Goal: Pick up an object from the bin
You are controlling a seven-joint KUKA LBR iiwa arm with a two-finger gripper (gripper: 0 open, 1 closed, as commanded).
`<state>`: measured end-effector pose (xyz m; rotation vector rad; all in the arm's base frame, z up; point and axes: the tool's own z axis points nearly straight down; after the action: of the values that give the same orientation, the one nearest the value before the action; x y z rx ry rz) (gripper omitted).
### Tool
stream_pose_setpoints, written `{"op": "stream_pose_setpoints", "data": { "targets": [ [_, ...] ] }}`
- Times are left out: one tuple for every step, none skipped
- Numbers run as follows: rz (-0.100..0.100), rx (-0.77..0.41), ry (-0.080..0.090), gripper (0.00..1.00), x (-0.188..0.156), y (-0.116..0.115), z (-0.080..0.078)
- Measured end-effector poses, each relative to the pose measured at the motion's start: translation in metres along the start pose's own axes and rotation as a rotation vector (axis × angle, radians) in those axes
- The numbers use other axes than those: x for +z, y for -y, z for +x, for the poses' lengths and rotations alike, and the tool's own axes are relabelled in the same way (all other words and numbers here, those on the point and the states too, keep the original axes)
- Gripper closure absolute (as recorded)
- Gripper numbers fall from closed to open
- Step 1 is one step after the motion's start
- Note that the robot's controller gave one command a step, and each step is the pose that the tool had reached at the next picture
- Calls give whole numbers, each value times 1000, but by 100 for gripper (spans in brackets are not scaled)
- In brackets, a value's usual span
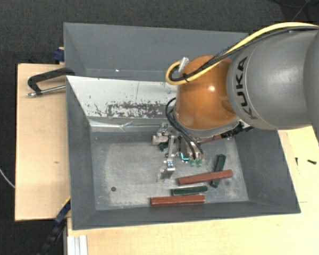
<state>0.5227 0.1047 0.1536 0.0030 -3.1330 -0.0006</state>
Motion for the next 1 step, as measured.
{"op": "stream_pose_setpoints", "data": {
  "targets": [
    [-1, 2, 7, 0, -4, 1, -1]
  ]
}}
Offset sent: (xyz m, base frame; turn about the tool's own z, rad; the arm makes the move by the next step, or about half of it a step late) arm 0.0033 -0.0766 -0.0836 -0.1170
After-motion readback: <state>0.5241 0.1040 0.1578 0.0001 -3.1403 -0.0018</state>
